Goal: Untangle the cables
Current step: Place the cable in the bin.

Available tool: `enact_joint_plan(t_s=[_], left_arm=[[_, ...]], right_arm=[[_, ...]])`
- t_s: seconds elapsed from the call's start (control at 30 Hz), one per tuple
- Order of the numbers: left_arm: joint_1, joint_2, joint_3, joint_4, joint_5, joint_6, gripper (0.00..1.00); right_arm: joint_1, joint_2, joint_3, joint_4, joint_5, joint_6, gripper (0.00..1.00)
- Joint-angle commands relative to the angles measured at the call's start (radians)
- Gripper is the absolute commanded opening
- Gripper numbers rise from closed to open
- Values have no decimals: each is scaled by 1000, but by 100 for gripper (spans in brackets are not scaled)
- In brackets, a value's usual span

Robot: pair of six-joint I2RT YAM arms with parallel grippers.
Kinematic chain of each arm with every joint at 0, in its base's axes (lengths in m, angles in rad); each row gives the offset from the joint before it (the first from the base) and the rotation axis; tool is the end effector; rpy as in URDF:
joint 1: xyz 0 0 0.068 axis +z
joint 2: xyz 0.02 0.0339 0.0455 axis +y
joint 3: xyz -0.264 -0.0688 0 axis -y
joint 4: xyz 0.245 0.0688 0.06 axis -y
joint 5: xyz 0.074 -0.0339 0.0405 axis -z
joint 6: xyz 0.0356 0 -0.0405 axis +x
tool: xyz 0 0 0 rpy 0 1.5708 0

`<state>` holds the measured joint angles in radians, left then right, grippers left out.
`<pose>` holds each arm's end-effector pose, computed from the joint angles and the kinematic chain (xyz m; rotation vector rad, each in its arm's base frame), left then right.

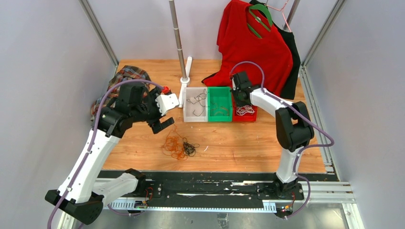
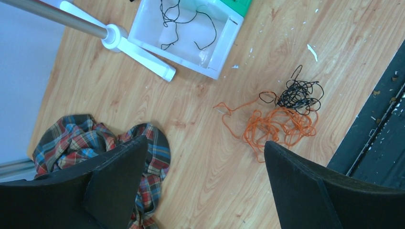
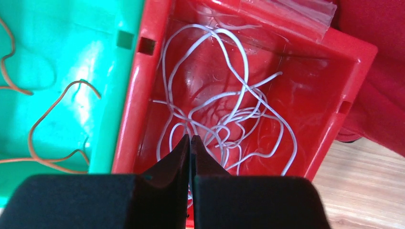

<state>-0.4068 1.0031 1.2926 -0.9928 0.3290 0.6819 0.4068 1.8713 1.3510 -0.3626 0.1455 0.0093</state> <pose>0.1588 -0.0809 0.3939 1.3029 1.8208 -0.2253 0.3785 0.1574 0.2115 -0.4193 2.4047 0.0065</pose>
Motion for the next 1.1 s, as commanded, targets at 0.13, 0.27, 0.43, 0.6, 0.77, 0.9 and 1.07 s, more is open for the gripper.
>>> enact_joint_plan(t_s=[0.13,0.27,0.43,0.6,0.77,0.9,1.07], left_arm=[[18,54,-23,-4,-39,49,99],[35,100,-33,-6,-40,65,100],[41,132,-54,-6,-28,69,98],[41,146,-64,-4,-25,72,97],[41,132,-85,-2,-23,95,97],[40,143,-119,34,-20,91,98],[40,196,-167,110,-19,66,100]], right_arm=[[-28,-38,26,51,-27,64,26],[-32,-110,41,39,-24,57,42],[-37,-177,62,5,-55,51,56],[-41,-196,37,13,-68,93,56],[-42,-164,-2,37,-73,147,54],[-44,-133,-69,89,-72,171,50],[-56,-126,-182,206,-84,187,47]])
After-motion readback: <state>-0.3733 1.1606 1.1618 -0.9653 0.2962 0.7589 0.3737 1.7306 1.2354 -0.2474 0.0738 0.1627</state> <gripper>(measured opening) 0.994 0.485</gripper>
